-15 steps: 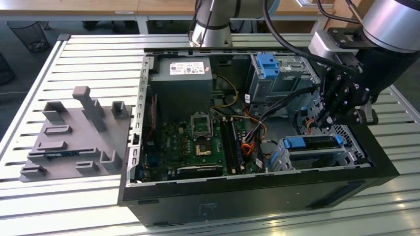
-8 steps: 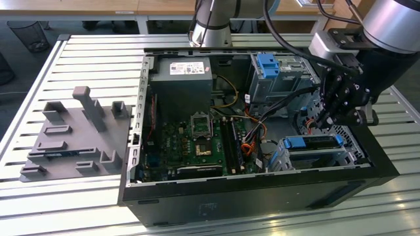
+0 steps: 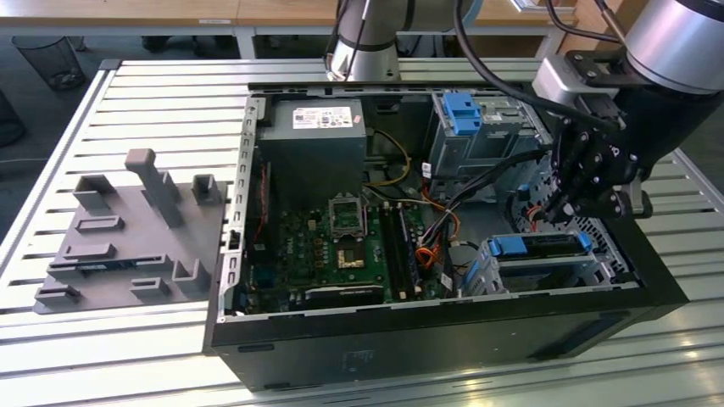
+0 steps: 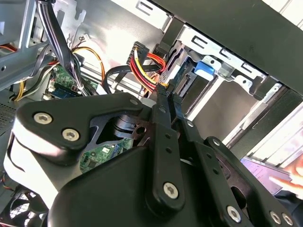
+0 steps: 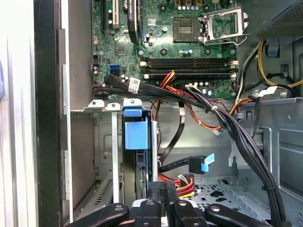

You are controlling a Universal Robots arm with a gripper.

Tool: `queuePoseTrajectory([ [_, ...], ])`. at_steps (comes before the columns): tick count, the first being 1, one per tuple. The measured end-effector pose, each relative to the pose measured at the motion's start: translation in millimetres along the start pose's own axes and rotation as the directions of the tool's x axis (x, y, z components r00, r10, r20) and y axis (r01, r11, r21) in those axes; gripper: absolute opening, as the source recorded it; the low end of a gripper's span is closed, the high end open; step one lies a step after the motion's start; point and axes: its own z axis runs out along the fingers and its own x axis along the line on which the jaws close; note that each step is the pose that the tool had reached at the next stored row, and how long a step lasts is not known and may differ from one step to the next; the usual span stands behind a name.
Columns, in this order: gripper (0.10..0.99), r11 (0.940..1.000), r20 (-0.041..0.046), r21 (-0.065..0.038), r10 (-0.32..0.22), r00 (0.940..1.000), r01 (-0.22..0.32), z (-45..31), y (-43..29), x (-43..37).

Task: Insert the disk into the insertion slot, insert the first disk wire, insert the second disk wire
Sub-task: 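Insert the first disk wire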

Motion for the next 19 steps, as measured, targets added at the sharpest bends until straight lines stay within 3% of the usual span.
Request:
queuePoseTrajectory([
  [19,0.169,1.0000,-0.0001,0.000,0.000,1.0000,0.000,1.3,-0.2,4.1],
])
